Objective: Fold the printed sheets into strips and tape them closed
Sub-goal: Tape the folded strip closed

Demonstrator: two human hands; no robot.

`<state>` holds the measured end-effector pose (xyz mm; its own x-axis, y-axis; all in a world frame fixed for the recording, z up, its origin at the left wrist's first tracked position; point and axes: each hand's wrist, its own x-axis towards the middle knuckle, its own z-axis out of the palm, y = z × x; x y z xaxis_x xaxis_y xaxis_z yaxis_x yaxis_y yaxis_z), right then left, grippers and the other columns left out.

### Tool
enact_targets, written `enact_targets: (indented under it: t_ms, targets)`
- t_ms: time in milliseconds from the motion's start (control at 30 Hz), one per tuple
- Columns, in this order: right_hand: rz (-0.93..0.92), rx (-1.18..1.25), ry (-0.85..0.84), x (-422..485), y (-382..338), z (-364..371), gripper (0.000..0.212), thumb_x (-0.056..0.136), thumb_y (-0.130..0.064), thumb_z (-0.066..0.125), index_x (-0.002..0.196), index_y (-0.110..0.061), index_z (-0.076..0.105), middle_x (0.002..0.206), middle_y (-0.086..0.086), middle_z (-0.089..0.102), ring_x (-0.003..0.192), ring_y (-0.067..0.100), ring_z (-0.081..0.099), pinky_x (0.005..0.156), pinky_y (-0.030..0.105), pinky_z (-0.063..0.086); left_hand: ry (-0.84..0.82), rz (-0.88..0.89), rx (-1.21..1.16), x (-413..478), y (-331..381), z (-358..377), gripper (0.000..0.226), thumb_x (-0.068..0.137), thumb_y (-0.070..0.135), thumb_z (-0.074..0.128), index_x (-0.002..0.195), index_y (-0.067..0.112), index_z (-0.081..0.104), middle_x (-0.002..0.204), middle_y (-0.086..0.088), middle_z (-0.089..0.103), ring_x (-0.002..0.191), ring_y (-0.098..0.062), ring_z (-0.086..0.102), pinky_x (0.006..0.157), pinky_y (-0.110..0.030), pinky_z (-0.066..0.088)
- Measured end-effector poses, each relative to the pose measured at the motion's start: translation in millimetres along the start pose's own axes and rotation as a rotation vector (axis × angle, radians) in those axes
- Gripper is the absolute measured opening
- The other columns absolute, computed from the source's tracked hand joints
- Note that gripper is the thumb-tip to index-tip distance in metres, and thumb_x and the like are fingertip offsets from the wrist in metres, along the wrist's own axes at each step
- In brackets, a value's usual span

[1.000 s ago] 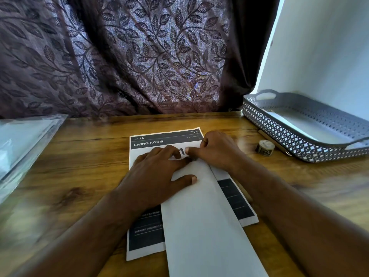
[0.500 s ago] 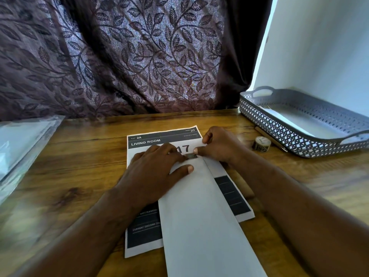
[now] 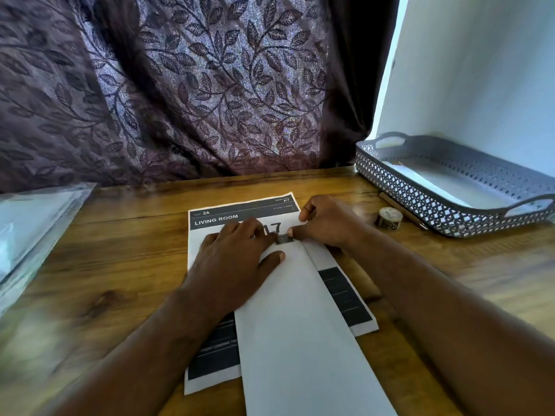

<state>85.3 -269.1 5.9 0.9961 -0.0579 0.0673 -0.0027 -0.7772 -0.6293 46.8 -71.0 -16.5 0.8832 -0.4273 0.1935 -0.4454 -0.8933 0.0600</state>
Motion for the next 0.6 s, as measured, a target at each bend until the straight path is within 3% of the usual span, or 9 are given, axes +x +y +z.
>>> enact_targets:
  t_ms: [167,367,433,500,600]
  targets:
    - [0.015,0.054,-0.118,-1.3,0.6,-8.3,0.042,0.072,-0.031,0.091,0.104,-0.021,0.065,0.093,-0.007,0.059,0.081,0.009,0.054,0.058,0.024,0.037,0.001,0.004,0.033,-1.8,1.0,-1.6,0.051,0.101,0.06,0.03,0.143,0.037,0.047,0.14,0.009,0.042,0.133,-0.016,0.038,0.109,-0.044,0.039]
    - [0.039,0.106,-0.117,0.5,2.6,-6.4,0.04,0.072,-0.026,0.09,0.102,-0.02,0.064,0.095,-0.002,0.06,0.084,0.014,0.056,0.061,0.026,0.043,-0.074,0.044,0.158,-2.9,2.9,-10.6,0.052,0.102,0.059,0.025,0.148,0.041,0.042,0.15,0.004,0.043,0.137,-0.021,0.044,0.117,-0.05,0.033]
    - [0.036,0.082,-0.087,1.4,2.2,-4.4,0.039,0.074,-0.032,0.089,0.101,-0.019,0.063,0.093,-0.002,0.061,0.084,0.014,0.056,0.064,0.028,0.047,-0.102,0.05,0.181,-2.3,4.8,-14.5,0.053,0.102,0.059,0.024,0.149,0.04,0.039,0.153,0.003,0.043,0.138,-0.022,0.044,0.119,-0.053,0.029]
    - [-0.003,-0.009,-0.017,0.0,-1.0,0.7,0.047,0.076,-0.048,0.084,0.102,-0.016,0.061,0.091,-0.002,0.059,0.08,0.012,0.052,0.059,0.026,0.04,-0.113,0.056,0.188,-3.3,7.4,-15.7,0.053,0.103,0.058,0.024,0.151,0.039,0.037,0.153,0.0,0.043,0.137,-0.023,0.045,0.119,-0.052,0.029]
    - [-0.034,-0.117,0.086,-3.8,-5.6,13.3,0.065,0.074,-0.06,0.08,0.113,-0.014,0.056,0.108,0.003,0.054,0.093,0.018,0.051,0.059,0.027,0.032,-0.069,0.057,0.175,-6.1,10.0,-14.7,0.052,0.104,0.056,0.025,0.15,0.036,0.037,0.148,0.0,0.044,0.13,-0.023,0.05,0.108,-0.042,0.042]
